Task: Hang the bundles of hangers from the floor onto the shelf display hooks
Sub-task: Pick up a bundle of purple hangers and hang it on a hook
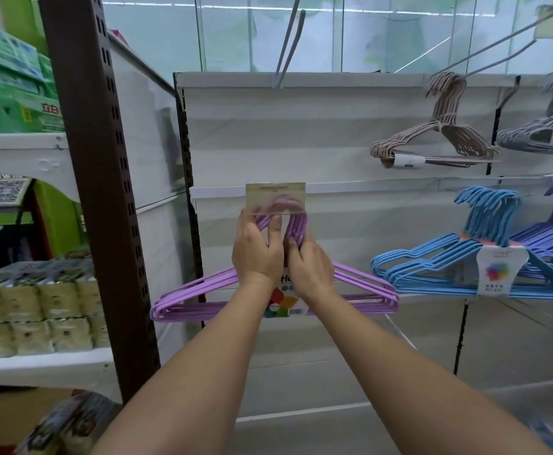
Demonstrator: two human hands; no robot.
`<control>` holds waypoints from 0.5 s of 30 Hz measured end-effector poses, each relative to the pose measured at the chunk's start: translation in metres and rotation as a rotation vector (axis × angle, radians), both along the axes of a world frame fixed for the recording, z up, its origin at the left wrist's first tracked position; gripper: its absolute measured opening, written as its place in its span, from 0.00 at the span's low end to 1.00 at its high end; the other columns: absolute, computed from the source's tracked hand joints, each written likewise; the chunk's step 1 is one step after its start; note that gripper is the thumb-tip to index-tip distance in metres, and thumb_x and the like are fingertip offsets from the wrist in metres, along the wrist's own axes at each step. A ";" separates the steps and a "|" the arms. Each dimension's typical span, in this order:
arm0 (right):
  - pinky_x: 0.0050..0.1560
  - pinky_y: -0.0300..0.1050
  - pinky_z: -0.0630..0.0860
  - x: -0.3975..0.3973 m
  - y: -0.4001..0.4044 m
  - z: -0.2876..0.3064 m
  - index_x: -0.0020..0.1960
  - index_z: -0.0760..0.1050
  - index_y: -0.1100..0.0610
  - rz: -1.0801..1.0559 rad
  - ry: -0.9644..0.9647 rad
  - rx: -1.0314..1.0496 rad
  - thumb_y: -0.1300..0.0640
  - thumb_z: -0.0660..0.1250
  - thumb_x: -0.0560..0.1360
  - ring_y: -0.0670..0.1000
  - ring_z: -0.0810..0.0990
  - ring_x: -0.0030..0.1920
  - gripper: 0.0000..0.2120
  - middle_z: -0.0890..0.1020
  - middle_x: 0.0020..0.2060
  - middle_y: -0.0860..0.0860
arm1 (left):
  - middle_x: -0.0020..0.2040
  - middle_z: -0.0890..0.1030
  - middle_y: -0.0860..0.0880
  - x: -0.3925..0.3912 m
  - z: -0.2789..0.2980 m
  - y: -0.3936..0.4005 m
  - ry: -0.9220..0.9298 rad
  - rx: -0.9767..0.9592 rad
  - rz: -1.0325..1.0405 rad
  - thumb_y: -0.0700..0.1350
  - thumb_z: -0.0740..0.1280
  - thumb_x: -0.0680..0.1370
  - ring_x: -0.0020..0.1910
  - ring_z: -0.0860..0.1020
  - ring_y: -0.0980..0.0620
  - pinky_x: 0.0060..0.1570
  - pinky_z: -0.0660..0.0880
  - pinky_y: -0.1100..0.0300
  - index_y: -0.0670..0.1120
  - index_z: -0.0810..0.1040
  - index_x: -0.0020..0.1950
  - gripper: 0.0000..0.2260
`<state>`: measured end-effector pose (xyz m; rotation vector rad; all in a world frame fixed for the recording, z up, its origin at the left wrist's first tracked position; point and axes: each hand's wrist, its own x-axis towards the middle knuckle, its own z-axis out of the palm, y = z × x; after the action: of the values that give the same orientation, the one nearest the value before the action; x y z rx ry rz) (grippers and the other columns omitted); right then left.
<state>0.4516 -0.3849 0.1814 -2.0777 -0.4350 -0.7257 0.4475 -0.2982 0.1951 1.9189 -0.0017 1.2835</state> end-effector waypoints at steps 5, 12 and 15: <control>0.45 0.48 0.69 0.012 0.004 0.006 0.50 0.68 0.53 -0.019 0.081 -0.072 0.47 0.50 0.82 0.54 0.77 0.44 0.12 0.77 0.40 0.49 | 0.49 0.76 0.46 0.015 0.003 0.010 0.102 -0.035 -0.002 0.50 0.56 0.82 0.43 0.74 0.47 0.38 0.65 0.59 0.44 0.73 0.60 0.14; 0.47 0.50 0.72 0.034 0.014 0.008 0.47 0.67 0.51 -0.072 0.231 -0.204 0.44 0.47 0.82 0.56 0.78 0.44 0.15 0.78 0.39 0.49 | 0.46 0.77 0.47 0.034 -0.005 0.018 0.208 -0.119 0.016 0.51 0.54 0.82 0.42 0.75 0.48 0.38 0.67 0.58 0.46 0.73 0.56 0.12; 0.50 0.51 0.72 0.045 0.015 0.006 0.48 0.67 0.52 -0.053 0.235 -0.252 0.44 0.45 0.82 0.57 0.78 0.44 0.16 0.80 0.41 0.52 | 0.46 0.77 0.46 0.042 -0.007 0.020 0.211 -0.131 -0.024 0.52 0.55 0.82 0.43 0.76 0.46 0.38 0.67 0.57 0.47 0.72 0.53 0.11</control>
<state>0.4965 -0.3701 0.1876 -2.3863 -0.3545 -0.4662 0.4895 -0.2779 0.1883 1.9253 0.1625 1.0343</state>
